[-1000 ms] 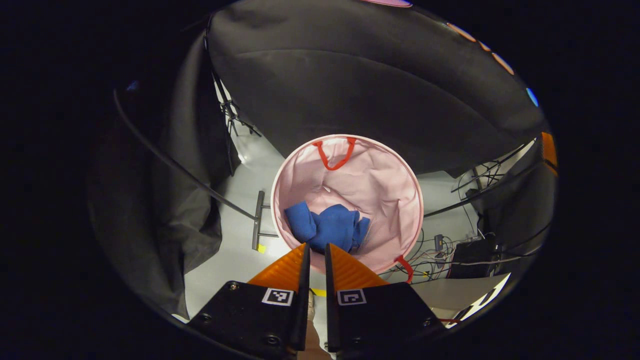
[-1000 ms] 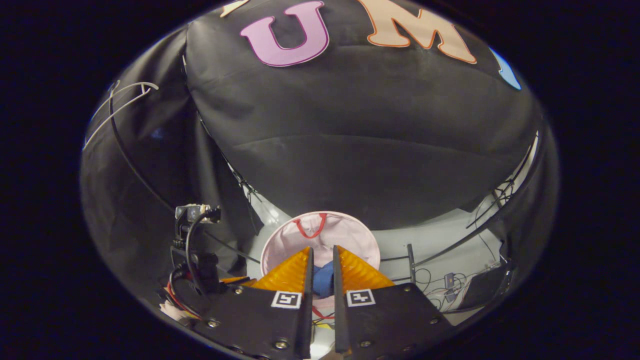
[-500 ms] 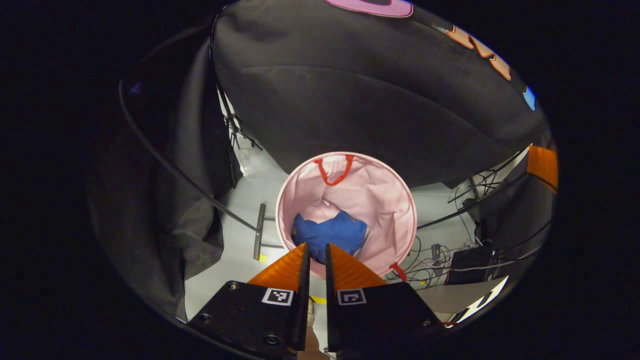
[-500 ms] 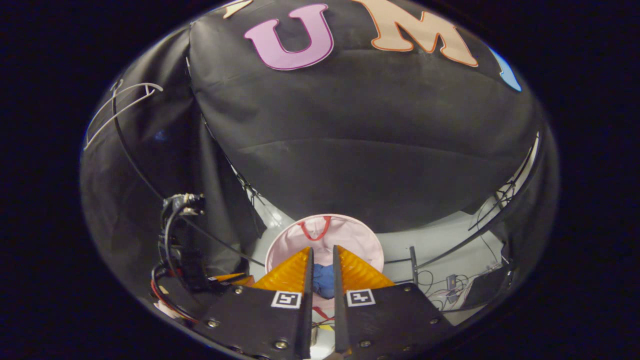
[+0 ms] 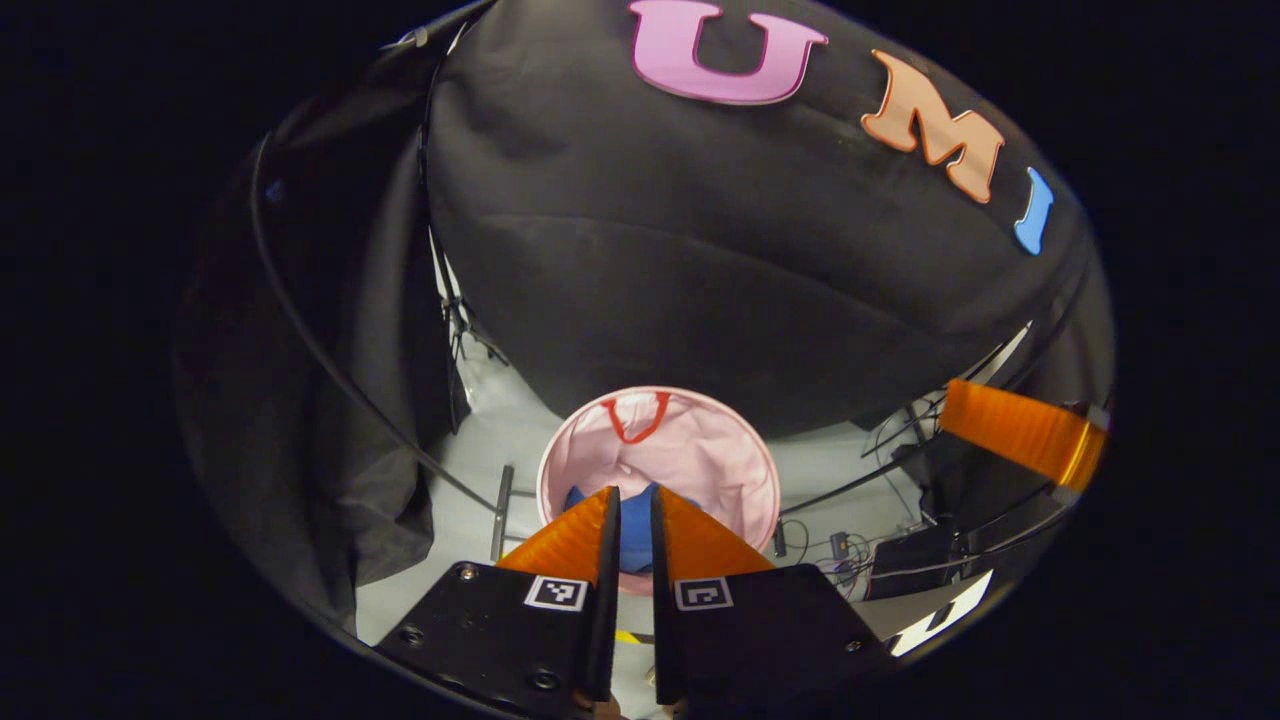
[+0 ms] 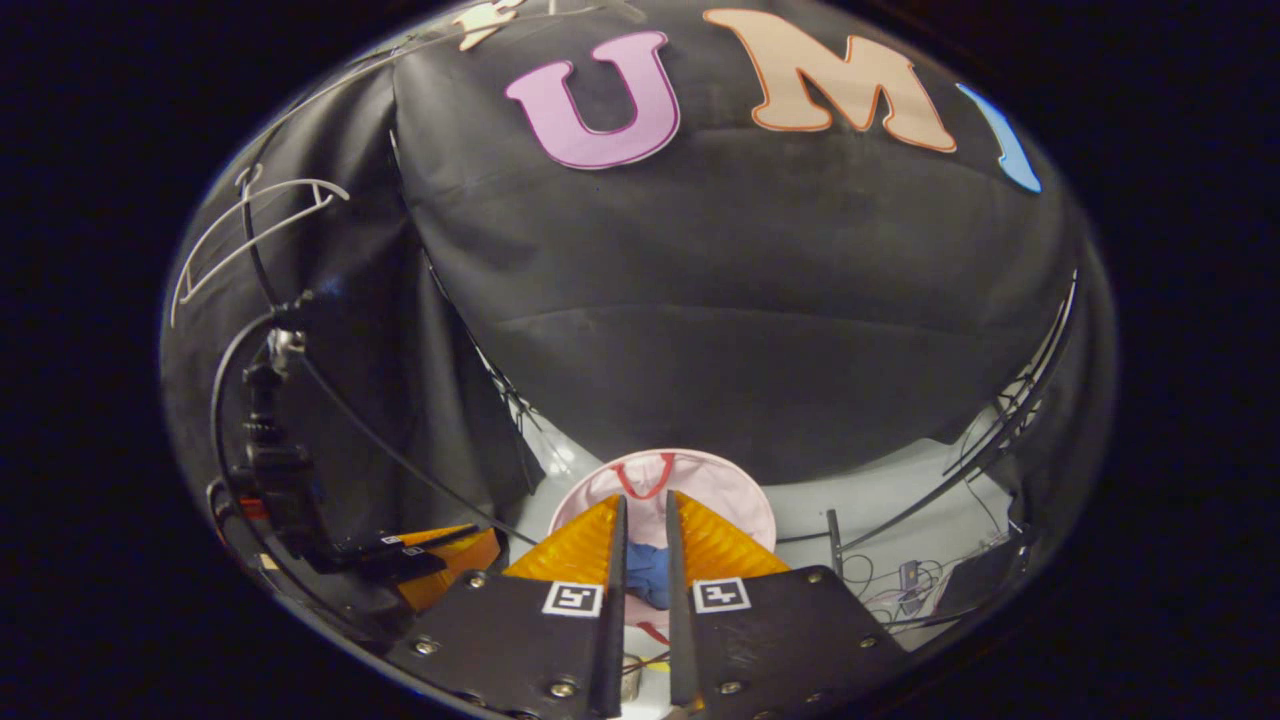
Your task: Grasp the clothes on the hanger with both hands and then place them into the laundry hamper below.
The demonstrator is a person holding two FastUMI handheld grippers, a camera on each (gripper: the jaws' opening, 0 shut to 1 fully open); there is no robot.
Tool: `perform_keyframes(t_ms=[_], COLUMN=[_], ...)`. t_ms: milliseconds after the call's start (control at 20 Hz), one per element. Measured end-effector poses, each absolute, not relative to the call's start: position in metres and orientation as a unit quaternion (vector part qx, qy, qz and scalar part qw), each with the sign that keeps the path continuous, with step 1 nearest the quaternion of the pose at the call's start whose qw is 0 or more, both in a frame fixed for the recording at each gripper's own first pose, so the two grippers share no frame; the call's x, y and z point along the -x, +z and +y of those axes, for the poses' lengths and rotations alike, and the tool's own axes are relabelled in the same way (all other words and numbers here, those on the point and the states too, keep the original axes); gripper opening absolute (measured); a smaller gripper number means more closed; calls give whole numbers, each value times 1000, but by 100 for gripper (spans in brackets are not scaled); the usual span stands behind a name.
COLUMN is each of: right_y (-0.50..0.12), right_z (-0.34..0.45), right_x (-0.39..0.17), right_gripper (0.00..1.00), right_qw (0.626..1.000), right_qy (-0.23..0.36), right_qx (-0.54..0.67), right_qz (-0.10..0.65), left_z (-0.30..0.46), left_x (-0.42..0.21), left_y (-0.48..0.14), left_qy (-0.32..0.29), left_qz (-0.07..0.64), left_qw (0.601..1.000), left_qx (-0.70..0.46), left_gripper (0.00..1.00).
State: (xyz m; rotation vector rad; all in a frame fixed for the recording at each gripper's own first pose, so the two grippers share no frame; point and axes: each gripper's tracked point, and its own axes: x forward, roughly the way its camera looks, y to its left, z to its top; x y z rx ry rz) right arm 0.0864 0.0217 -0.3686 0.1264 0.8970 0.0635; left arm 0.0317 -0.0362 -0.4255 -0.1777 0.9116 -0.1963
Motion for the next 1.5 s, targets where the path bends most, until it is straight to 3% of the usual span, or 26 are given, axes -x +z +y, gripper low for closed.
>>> perform_keyframes(t_ms=[350, 850, 900, 950, 1000, 1050, 1200, 1250, 1300, 1500], right_y=[-290, -89, -72, -56, -43, -33, -5, -1, 2, 15], right_z=[27, -10, -18, -26, -34, -40, -62, -68, -76, -105], right_x=[-112, -124, -122, -121, -118, -112, -101, -99, -94, -87], right_gripper=[19, 18, 18, 18, 18, 18, 18, 18, 18, 53], right_qw=[932, 988, 990, 993, 994, 995, 998, 998, 998, 999], right_qy=[41, 46, 43, 38, 35, 31, 19, 14, 13, 0], right_qx=[-64, -13, -11, -7, -3, -1, -5, -6, -7, -13], right_qz=[354, 147, 131, 115, 104, 94, 66, 62, 60, 46], left_z=[-61, -72, -68, -66, -64, -60, -70, -72, -80, -108], left_x=[-58, -55, -60, -57, -54, -48, -31, -27, -23, -11], left_y=[-316, -128, -126, -114, -106, -100, -76, -70, -65, -50], left_qy=[-131, -136, -132, -130, -129, -125, -135, -139, -143, -147], left_qz=[332, 120, 95, 71, 57, 49, 27, 24, 20, 5], left_qw=[928, 980, 983, 985, 987, 988, 988, 988, 987, 986], left_qx=[105, 84, 84, 84, 80, 73, 67, 66, 67, 77], left_gripper=[18, 17, 10, 17, 10, 10, 30, 33, 46, 99])
